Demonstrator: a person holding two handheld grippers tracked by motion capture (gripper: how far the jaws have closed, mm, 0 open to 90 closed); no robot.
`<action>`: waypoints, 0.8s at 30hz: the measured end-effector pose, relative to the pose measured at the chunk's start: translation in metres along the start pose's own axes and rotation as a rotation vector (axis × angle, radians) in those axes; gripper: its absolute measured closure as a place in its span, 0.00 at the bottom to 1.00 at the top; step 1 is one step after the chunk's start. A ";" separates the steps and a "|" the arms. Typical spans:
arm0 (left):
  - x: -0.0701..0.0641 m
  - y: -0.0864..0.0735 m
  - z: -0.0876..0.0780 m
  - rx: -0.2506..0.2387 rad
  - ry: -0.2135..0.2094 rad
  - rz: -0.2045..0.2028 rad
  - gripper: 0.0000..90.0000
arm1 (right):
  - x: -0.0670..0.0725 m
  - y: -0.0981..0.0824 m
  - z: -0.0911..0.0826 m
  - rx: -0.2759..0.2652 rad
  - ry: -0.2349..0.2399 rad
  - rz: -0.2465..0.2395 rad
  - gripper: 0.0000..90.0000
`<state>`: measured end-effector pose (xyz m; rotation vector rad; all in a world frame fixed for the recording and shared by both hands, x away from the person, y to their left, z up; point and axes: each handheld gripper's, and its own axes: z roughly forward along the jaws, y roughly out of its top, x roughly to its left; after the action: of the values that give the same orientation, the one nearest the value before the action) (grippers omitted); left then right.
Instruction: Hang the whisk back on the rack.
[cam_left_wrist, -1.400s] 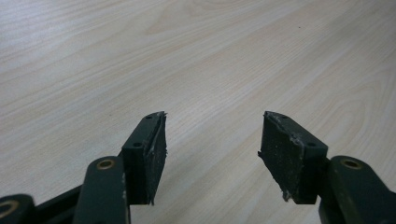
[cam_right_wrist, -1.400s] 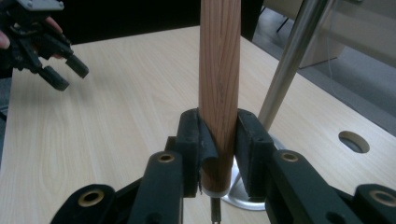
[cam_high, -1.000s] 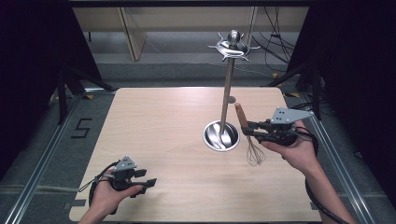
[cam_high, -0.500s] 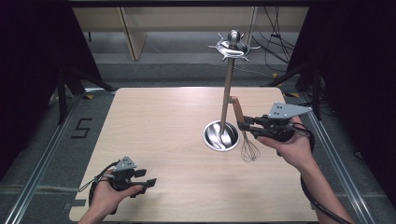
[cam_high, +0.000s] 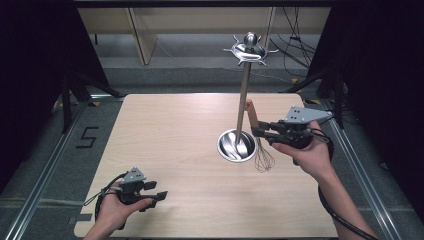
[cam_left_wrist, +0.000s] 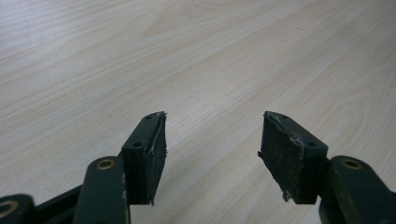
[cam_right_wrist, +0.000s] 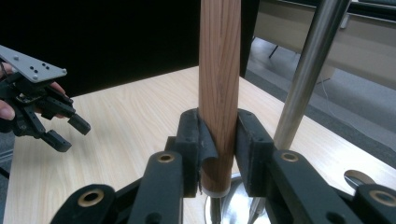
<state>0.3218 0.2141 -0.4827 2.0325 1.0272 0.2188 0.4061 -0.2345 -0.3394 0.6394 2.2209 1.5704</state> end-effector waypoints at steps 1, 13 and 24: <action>0.001 0.000 -0.001 0.005 0.000 0.013 0.44 | 0.000 0.000 0.000 0.000 0.001 0.007 0.82; 0.001 0.000 -0.001 0.001 -0.002 0.014 0.44 | 0.000 0.007 0.003 -0.001 0.008 0.007 0.82; 0.000 0.001 -0.001 0.006 0.009 0.014 0.44 | 0.001 0.011 0.005 -0.011 0.010 0.029 0.82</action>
<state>0.3215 0.2148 -0.4815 2.0465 1.0199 0.2326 0.4098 -0.2271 -0.3309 0.6657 2.2177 1.6023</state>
